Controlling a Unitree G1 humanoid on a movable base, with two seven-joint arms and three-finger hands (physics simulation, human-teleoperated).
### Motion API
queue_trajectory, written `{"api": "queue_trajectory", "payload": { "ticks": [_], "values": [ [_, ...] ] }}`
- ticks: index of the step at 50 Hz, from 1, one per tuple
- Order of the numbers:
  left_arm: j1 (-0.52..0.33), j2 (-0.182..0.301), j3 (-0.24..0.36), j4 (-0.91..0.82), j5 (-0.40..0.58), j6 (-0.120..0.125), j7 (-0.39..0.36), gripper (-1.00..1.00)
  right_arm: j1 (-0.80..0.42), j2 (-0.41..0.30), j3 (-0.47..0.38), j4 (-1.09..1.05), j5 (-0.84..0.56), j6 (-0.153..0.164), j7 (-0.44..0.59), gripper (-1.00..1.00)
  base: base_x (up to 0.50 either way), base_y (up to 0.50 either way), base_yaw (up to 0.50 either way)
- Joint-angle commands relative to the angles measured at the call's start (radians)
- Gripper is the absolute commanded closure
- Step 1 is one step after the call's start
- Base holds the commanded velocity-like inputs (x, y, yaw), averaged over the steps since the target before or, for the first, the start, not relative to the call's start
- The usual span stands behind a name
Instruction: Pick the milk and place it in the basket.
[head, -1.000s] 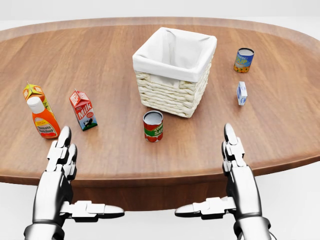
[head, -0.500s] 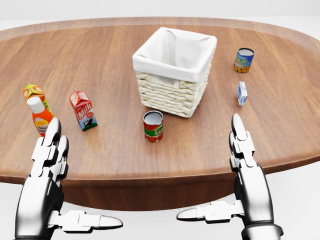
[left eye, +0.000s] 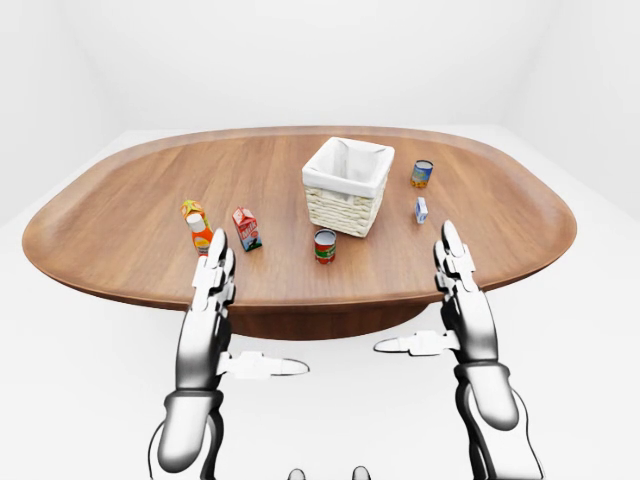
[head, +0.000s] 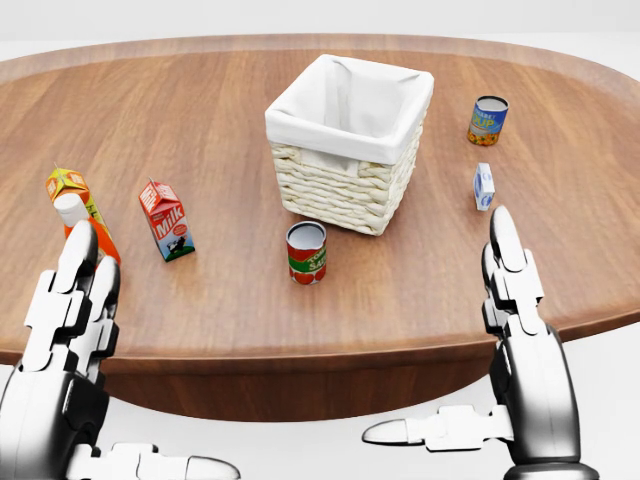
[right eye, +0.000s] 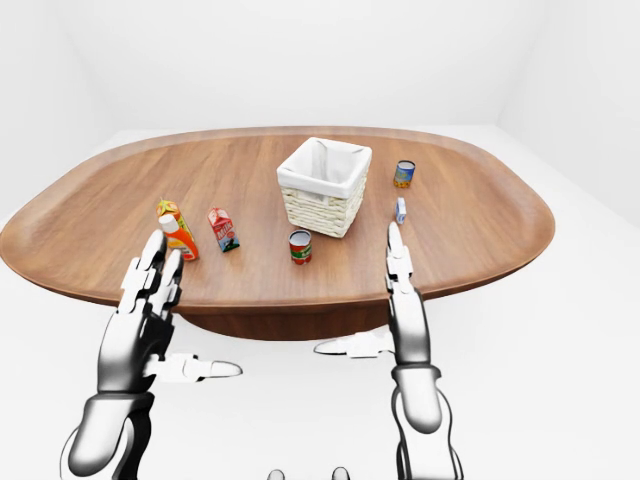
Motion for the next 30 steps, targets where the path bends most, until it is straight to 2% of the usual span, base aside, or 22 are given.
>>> {"api": "queue_trajectory", "payload": {
  "ticks": [1,30],
  "values": [
    [0.019,0.002,-0.004,-0.059,-0.011,0.000,-0.012,-1.00,0.027,0.001,0.004,-0.076,-0.007,0.011,0.005,-1.00,0.00,0.00,0.00],
    [0.049,0.004,-0.008,-0.126,-0.025,0.000,-0.027,-1.00,0.057,-0.001,0.015,-0.138,-0.008,0.001,0.008,-1.00,0.00,0.00,0.00]
  ]
}}
